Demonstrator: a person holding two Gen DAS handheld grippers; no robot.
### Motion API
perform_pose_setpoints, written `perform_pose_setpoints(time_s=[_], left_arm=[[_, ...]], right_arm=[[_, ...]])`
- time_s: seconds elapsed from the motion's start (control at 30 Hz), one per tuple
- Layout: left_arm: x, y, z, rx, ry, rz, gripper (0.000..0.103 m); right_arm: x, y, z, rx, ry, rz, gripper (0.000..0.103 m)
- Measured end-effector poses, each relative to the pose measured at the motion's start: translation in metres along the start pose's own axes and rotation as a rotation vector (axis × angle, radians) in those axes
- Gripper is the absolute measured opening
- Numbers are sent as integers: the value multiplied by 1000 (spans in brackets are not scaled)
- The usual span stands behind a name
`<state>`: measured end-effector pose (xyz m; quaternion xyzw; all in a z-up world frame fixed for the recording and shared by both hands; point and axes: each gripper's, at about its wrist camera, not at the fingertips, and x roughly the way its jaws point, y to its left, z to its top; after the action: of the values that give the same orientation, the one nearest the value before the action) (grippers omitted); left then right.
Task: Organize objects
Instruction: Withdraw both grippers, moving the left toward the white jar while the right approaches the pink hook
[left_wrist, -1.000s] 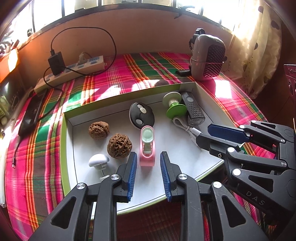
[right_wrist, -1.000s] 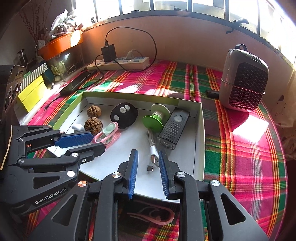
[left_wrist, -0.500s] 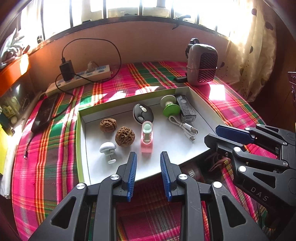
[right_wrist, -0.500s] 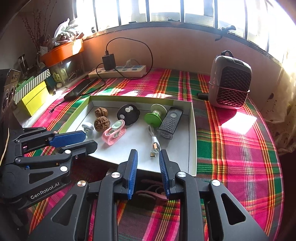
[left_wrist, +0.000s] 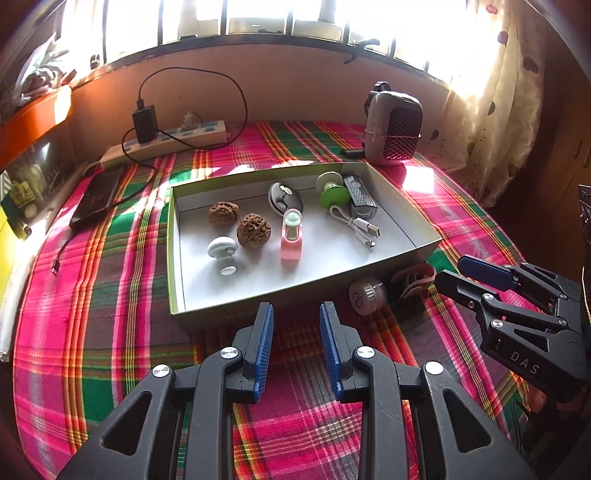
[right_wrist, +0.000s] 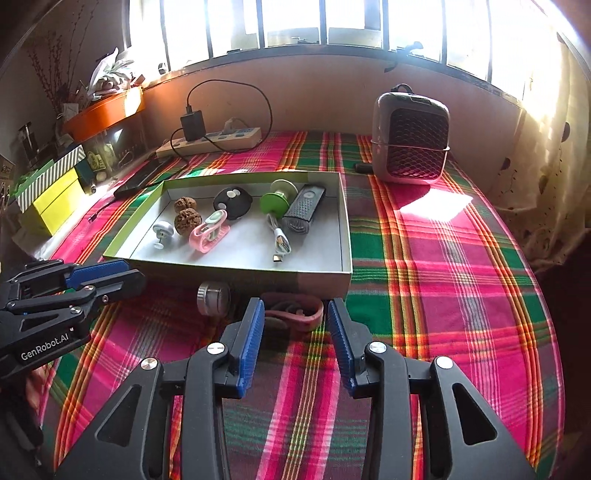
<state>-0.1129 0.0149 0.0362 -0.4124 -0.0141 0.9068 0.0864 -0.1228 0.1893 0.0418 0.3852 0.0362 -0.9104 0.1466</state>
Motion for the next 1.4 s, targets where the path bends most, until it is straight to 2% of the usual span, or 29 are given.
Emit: perform_pose_setpoints(time_s=[0.2,0.3,0.37,0.47,0.67,0.97,1.07,1.4], left_arm=[[-2,3,-11,-11,15,-10,24],[1,3,-14,-11,30,-21,24],[4,2,-15,-8,40,-40,24],[6,0,-16,-9,47,-68,24],[12,-2,-16,-7,62,-71,25],[19,-6,-11,11,76,-79,25],[20,-6,-10,11,79,-78,25],[23,-6,-9,4,81,-70,25]], right_arm=[[-1,-2,-14,8,16,-28,39],[0,-3,-18,16,24,-37,45],[3,-3,-20,15,34,-38,45],[5,-3,-19,19,33,-27,45],[16,-3,-10,-5,34,-10,46],[27,-12,5,8,29,66,46],[29,-14,6,0,42,124,46],[19,-3,-6,-128,76,219,46]])
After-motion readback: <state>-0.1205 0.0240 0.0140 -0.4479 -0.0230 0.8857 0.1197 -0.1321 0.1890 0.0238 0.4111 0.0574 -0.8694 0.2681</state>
